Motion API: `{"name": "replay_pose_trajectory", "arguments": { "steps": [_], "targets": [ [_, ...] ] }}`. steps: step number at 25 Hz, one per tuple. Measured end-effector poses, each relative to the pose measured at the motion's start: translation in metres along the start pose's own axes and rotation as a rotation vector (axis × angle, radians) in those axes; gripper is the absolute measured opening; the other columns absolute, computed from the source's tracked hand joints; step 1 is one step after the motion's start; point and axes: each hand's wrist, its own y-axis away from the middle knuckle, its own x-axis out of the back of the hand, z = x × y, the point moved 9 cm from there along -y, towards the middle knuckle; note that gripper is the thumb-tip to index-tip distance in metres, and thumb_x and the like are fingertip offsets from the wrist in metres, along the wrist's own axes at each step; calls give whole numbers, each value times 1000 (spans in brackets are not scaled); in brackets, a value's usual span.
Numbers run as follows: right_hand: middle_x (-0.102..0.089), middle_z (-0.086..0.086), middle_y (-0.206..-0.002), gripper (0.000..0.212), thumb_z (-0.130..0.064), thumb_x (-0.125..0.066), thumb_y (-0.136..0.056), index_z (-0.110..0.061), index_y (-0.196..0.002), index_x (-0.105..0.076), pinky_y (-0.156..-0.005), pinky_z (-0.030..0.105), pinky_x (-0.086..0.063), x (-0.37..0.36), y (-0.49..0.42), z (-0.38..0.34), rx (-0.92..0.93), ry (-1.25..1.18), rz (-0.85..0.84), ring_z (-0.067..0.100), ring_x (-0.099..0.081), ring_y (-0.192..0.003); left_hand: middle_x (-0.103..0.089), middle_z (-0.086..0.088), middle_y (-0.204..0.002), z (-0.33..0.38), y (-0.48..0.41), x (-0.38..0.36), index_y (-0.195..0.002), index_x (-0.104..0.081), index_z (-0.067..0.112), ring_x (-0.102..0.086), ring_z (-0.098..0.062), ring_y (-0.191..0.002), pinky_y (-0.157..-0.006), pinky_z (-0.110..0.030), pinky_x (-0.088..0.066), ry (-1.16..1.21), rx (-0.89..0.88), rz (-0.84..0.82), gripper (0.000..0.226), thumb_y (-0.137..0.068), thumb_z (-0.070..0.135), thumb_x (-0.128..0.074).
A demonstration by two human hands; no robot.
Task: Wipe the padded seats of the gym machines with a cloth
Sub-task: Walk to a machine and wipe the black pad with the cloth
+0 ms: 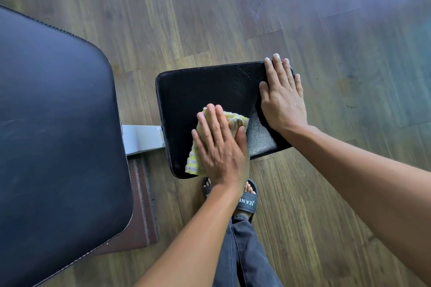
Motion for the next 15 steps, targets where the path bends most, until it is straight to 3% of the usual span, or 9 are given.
{"name": "replay_pose_trajectory", "arguments": {
  "steps": [6, 8, 11, 13, 15],
  "targets": [
    [-15, -8, -163, 49, -21, -31, -102, -26, -150, -32, -122, 33, 0, 13, -5, 2, -39, -294, -47, 7, -4, -151, -6, 0, -164, 50, -1, -7, -156, -11, 16, -4, -22, -151, -122, -48, -13, 118, -73, -90, 66, -102, 53, -17],
    [-30, -2, -159, 46, -13, -36, -98, -20, -144, -42, -120, 31, -5, 28, 0, -5, -2, -310, -9, 12, -18, -148, -4, 3, -164, 54, -5, 0, -156, -10, 19, 1, -17, -152, -123, -45, -7, 261, -158, -169, 64, -101, 52, -12],
    [-52, 5, -140, 47, -1, -46, -84, -12, -128, -56, -116, 35, -21, 42, 33, -55, 438, -81, 33, 21, -43, -135, -17, 2, -162, 8, -27, 26, -153, -26, 18, -8, -16, -151, -123, -40, -7, 341, -185, -118, 57, -102, 42, -13],
    [-56, 3, -137, 49, -1, -49, -78, -15, -124, -60, -117, 38, -23, 21, 57, -85, 678, 45, -111, 20, -46, -134, -21, -2, -161, -40, -47, 31, -152, -27, 15, -12, -19, -151, -123, -45, -11, 239, -133, -88, 53, -102, 31, -17],
    [-53, -1, -141, 51, -6, -50, -78, -20, -126, -60, -120, 38, -17, -3, 68, -103, 760, 172, -307, 17, -41, -138, -16, -3, -162, -65, -58, 22, -153, -21, 13, -9, -19, -151, -123, -45, -13, 162, -133, -171, 53, -101, 17, -24]
  ]
}}
